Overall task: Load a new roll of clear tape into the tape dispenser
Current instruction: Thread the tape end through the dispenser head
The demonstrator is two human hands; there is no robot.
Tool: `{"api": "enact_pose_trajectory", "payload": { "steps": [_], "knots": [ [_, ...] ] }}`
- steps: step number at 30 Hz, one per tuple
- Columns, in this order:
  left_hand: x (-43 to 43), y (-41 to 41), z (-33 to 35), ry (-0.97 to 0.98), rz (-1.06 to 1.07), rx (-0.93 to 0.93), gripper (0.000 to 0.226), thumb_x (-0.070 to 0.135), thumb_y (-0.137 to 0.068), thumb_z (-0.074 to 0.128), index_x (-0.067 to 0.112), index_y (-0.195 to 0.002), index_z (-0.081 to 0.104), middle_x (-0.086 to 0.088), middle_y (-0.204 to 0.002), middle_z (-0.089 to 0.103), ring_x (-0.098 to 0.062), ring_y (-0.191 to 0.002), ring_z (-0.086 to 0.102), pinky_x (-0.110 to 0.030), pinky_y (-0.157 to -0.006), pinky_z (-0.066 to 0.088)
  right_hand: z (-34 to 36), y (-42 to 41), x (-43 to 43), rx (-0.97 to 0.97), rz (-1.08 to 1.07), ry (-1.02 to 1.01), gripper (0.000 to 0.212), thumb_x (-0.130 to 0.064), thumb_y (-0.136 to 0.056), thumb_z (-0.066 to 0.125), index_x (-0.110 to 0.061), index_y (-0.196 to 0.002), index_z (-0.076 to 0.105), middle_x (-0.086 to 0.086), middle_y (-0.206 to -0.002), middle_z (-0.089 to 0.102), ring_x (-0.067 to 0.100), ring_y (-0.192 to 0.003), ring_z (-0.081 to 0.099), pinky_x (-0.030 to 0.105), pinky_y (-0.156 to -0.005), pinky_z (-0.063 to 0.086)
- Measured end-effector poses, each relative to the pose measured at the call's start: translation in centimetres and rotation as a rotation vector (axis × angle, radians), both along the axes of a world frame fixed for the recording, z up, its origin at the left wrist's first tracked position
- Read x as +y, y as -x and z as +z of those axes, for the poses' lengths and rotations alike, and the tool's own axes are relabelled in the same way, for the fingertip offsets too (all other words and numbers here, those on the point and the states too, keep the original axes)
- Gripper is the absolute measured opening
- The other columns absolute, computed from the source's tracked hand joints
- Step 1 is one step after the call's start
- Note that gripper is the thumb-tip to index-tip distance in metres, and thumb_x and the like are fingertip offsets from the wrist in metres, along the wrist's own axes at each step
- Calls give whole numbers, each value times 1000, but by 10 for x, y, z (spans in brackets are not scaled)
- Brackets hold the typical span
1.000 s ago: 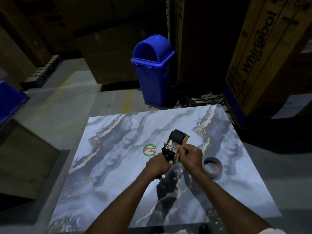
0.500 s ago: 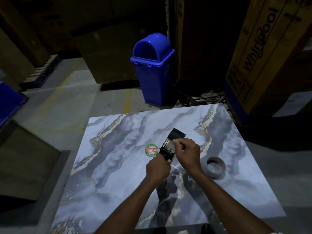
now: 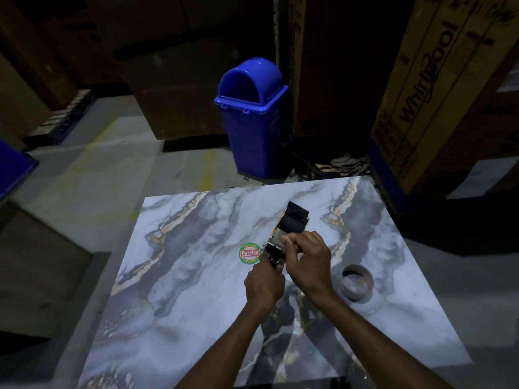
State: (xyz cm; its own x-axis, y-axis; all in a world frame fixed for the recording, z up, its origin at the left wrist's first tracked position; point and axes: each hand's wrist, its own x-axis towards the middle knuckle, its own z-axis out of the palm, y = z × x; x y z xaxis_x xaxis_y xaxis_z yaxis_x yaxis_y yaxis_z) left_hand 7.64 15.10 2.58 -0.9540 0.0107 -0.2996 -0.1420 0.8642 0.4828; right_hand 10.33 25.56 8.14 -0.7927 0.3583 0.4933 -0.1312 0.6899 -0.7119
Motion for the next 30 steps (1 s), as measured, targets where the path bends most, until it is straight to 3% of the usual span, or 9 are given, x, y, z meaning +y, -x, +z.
{"api": "enact_pose_trajectory", "payload": {
  "steps": [3,6,11,14,17,20,23,26,30],
  "knots": [
    [2,2,-6,-111,57,-62,27,38,-95,52,17,-112,56,-9,-108,72,-35,-98,69,-36,-76,52,9,-1,1,7,34,-29,10,-11,-89,68,-13,-80,72,-1,-71,61,18,-73,53,26,-64,39],
    [-1,8,-12,-411,119,-215,23,30,-81,59,13,-94,67,-9,-89,75,-28,-77,70,-35,-68,58,19,-3,-2,-14,88,-12,11,-12,-91,66,-14,-81,69,-2,-75,60,17,-78,52,25,-67,39],
    [-2,5,0,-848,244,-360,17,14,-65,66,10,-81,67,-10,-63,59,-16,-44,47,-23,-44,37,24,3,2,-211,119,-14,12,-17,-99,53,-14,-90,60,3,-96,58,21,-93,46,30,-76,38],
    [-3,2,2,-915,337,-460,11,18,-74,68,13,-81,61,-2,-57,40,-15,-44,31,-26,-44,24,29,16,21,-322,151,6,13,-16,-102,52,-16,-90,57,0,-94,53,21,-92,48,31,-76,34],
    [-8,-1,1,-929,326,-538,30,40,-65,66,16,-83,62,0,-59,32,-16,-47,25,-27,-46,20,43,35,43,-492,179,52,19,-23,-102,53,-17,-84,57,-2,-82,56,19,-78,52,30,-67,34],
    [-12,-2,-2,-968,245,-592,48,55,-64,61,14,-89,67,0,-61,37,-14,-48,31,-25,-47,25,46,48,54,-627,195,102,26,-28,-102,53,-9,-87,62,0,-81,62,17,-74,54,32,-62,40],
    [-17,-3,0,-1092,207,-649,55,62,-78,61,12,-96,71,-4,-67,43,-16,-53,41,-27,-52,33,41,57,59,-665,214,233,33,-28,-101,52,0,-87,61,8,-80,62,21,-71,52,34,-63,41],
    [-22,-6,-5,-1143,216,-677,66,73,-93,50,11,-104,69,-4,-68,49,-16,-55,45,-28,-52,37,32,62,64,-682,279,386,35,-31,-100,54,-7,-75,56,7,-78,55,22,-73,48,40,-71,42],
    [-21,-11,-13,-1123,290,-639,78,82,-81,40,13,-103,71,-4,-65,48,-17,-51,41,-25,-49,36,35,51,53,-646,333,254,30,-33,-100,56,-11,-80,61,6,-79,64,20,-71,55,35,-67,44]
  ]
}}
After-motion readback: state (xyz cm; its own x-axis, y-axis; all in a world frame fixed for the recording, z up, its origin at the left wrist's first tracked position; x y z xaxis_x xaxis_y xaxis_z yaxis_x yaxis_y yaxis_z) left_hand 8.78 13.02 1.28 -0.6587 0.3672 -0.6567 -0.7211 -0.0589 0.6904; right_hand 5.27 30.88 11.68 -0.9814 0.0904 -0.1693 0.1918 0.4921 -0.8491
